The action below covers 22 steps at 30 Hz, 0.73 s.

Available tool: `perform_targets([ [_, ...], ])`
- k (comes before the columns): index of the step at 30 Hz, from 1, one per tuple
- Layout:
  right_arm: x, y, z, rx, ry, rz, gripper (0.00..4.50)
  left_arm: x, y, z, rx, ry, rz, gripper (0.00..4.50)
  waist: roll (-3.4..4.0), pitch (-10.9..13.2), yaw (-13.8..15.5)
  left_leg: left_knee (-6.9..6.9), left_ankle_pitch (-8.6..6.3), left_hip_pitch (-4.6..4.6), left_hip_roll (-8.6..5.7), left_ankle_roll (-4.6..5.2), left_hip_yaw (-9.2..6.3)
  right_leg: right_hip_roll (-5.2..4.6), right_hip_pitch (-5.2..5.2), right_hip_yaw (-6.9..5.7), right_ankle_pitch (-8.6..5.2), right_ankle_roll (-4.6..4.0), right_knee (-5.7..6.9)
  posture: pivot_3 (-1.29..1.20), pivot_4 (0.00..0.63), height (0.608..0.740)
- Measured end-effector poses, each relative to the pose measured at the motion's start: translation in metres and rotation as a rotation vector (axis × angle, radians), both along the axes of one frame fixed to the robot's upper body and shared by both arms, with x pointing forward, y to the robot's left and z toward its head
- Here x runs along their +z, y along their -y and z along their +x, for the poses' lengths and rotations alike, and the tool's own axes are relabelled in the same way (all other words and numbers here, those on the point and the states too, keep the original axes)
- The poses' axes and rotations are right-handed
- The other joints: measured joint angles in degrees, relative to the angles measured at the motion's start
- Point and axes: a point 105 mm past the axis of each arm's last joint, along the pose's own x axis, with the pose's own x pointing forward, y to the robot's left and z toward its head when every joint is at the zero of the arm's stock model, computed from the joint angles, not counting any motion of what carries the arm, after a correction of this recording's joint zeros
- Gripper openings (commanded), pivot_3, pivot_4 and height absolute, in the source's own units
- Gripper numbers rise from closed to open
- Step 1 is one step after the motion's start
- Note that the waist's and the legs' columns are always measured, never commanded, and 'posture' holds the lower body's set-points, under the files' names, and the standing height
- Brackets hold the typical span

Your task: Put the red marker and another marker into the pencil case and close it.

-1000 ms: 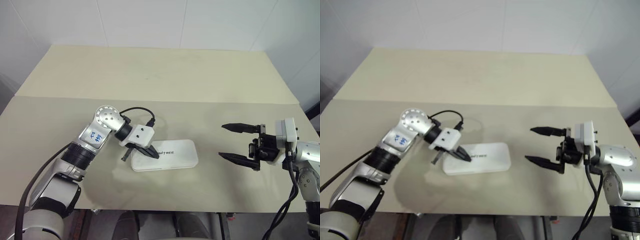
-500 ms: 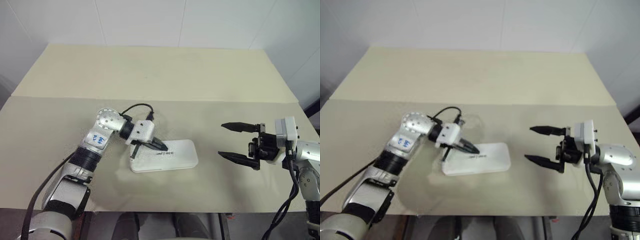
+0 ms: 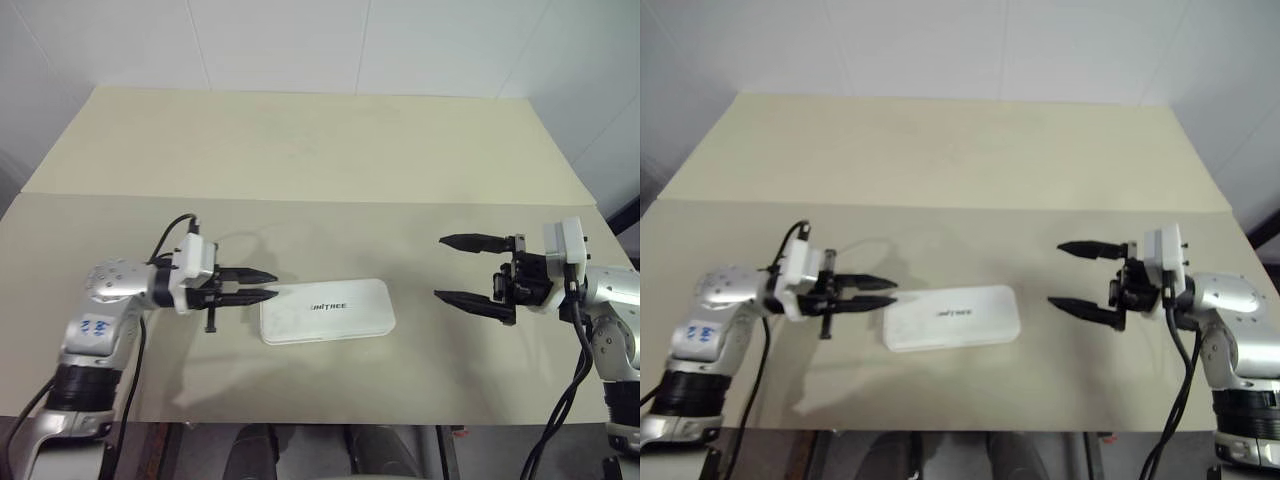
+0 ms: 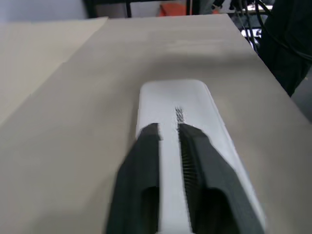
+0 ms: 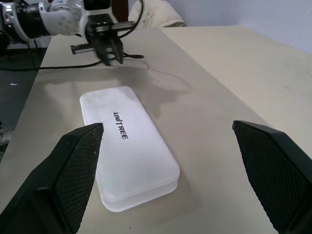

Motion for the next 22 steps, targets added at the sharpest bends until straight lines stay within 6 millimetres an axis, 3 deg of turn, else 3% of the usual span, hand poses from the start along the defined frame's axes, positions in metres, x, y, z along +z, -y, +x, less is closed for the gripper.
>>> perform_targets([
  [9,0.002,0.008,0.010,0.004,0.004,-0.020,4.50,0.015,-0.021,-0.004,0.045,0.029,-0.014,4.46,0.03,0.0,0.1,-0.12,-0.05,0.00,-0.01,-0.05,0.03,-0.05,-0.01,-0.04,-0.05,-0.08,-0.14,0.00,0.150,0.740],
  [22,0.003,0.015,0.005,0.001,-0.005,-0.054,4.50,0.033,-0.041,-0.004,0.071,0.031,-0.084,4.46,0.07,0.0,0.0,-0.18,-0.10,0.01,0.04,-0.11,0.05,-0.02,-0.04,-0.09,-0.11,-0.17,-0.18,0.00,0.150,0.740],
])
